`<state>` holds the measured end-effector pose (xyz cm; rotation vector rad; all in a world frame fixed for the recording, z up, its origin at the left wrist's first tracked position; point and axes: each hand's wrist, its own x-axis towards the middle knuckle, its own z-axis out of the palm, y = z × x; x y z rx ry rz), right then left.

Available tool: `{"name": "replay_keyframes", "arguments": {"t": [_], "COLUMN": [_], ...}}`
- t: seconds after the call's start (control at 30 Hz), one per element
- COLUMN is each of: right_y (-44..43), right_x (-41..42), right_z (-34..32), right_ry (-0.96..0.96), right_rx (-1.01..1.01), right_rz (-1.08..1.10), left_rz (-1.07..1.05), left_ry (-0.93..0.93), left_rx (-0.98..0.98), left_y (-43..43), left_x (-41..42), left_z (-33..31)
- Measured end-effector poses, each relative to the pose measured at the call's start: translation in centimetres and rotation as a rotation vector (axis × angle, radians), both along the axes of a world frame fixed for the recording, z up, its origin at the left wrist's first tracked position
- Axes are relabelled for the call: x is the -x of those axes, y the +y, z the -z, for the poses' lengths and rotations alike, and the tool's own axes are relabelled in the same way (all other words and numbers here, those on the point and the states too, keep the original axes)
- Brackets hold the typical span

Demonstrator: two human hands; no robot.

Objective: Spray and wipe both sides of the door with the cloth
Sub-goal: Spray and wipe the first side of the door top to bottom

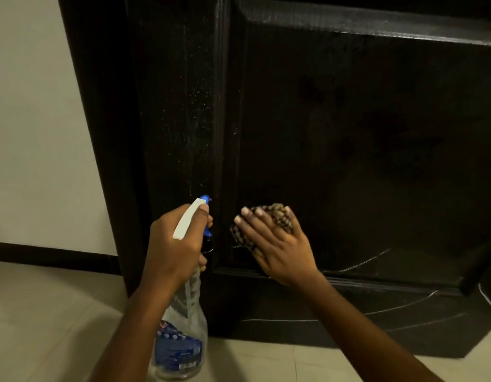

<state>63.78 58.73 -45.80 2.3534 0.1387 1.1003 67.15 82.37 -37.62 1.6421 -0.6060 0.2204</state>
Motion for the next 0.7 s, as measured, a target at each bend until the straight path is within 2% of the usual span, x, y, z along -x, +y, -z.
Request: {"name": "replay_keyframes", "arguments": {"t": [0.17,0.27,0.33,0.53,0.6,0.7], "right_y": [1.0,2.5,2.6,1.4,0.4,-0.8], "right_x": [-1.7,-2.9,-3.1,-1.4,-0.7,-0.3], "right_z": [-10.8,-11.7,-9.1,5.0,6.7,5.0], "right_ry": [-0.333,-0.39,-0.317,0.151,0.24,0.277], "right_rx": [-0.289,-0.315,-0.223,0.178,0.263,0.341], "right_rz": [-0.014,-0.002,-0.012,-0.037,-0.031,-0.047], "left_rz": [0.004,-0.007,-0.016,-0.046,-0.054,-0.05], "left_ry": [0.002,-0.002,-0.006,-0.031,-0.028,-0.025], "left_rx": [0.021,0.035,0.034,0.012,0.0,0.003], "left_y": [-0.8,-0.9,-0.9,-0.6,-0.3,-0.1], "left_x": [-0.1,-0.2,-0.1,0.4,0.4,0.6], "left_z": [0.0,0.0,0.1,1.0,1.3,1.4]}}
